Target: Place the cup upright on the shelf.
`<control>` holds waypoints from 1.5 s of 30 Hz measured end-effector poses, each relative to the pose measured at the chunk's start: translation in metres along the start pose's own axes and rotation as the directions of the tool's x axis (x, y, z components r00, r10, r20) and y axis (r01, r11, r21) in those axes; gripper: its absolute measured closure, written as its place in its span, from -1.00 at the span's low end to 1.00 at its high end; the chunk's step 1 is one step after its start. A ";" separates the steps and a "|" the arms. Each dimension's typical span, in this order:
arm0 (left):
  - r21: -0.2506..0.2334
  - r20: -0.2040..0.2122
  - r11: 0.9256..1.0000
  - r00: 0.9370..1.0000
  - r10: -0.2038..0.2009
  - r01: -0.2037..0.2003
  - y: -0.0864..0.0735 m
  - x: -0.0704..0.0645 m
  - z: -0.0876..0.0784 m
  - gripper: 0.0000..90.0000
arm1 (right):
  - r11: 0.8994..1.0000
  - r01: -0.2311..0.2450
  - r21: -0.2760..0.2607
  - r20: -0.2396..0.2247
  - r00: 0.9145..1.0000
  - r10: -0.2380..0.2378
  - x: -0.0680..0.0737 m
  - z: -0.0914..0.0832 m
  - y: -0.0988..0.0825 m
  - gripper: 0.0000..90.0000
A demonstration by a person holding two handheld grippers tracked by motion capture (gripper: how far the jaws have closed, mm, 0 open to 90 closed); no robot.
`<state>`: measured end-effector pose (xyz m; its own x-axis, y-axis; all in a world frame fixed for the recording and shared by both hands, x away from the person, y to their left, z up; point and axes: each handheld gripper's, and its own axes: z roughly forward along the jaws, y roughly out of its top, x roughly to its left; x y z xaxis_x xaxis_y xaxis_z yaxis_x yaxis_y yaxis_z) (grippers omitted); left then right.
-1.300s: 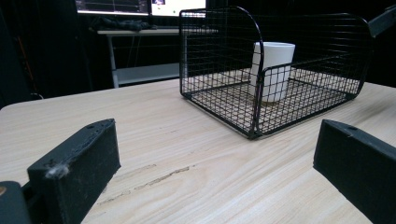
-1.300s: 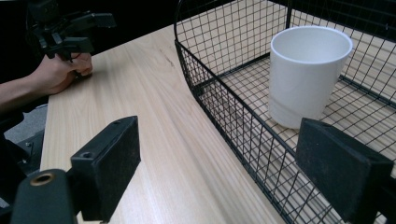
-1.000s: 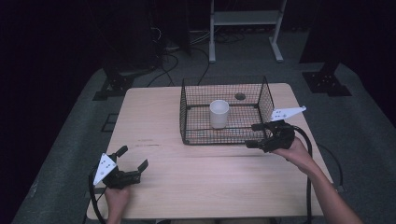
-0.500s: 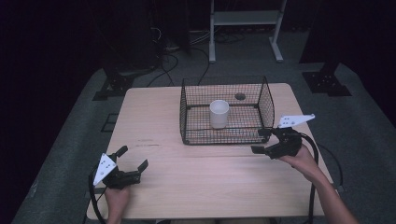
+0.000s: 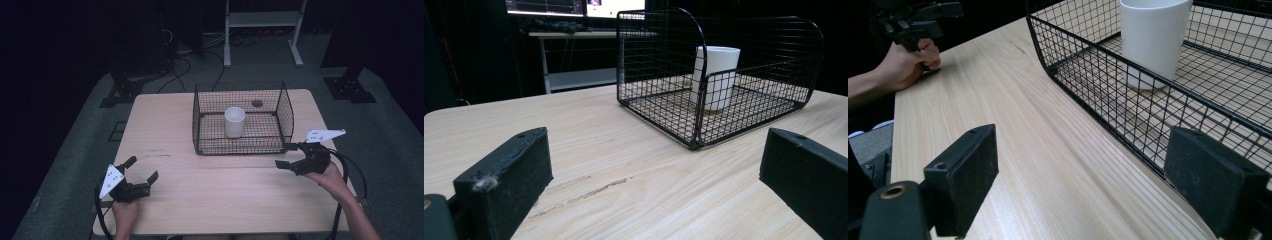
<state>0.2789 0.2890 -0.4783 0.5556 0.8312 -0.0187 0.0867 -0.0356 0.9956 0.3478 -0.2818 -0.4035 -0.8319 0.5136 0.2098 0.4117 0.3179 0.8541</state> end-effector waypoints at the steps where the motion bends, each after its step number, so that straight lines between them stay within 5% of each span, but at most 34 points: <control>1: 0.000 0.000 1.000 1.000 0.000 0.000 0.000 0.000 0.000 -1.00 | 1.000 0.001 -0.003 0.003 1.000 -0.001 0.000 -0.001 -0.001 -0.71; 26: -0.001 0.002 1.000 1.000 -0.001 0.001 0.000 0.000 0.000 -1.00 | 1.000 -0.012 -0.004 0.076 0.997 0.012 0.009 -0.013 -0.036 -0.71; 45: -0.004 0.004 1.000 1.000 -0.006 0.006 0.000 0.000 0.000 -1.00 | 0.996 -0.047 -0.071 0.131 0.990 0.056 0.022 -0.015 -0.068 -0.71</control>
<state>0.2790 0.2888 -0.4787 0.5585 0.8291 -0.0246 0.0867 -0.0289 0.9958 0.2955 -0.3042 -0.4498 -0.7514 0.6310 0.1929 0.4227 0.2359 0.8750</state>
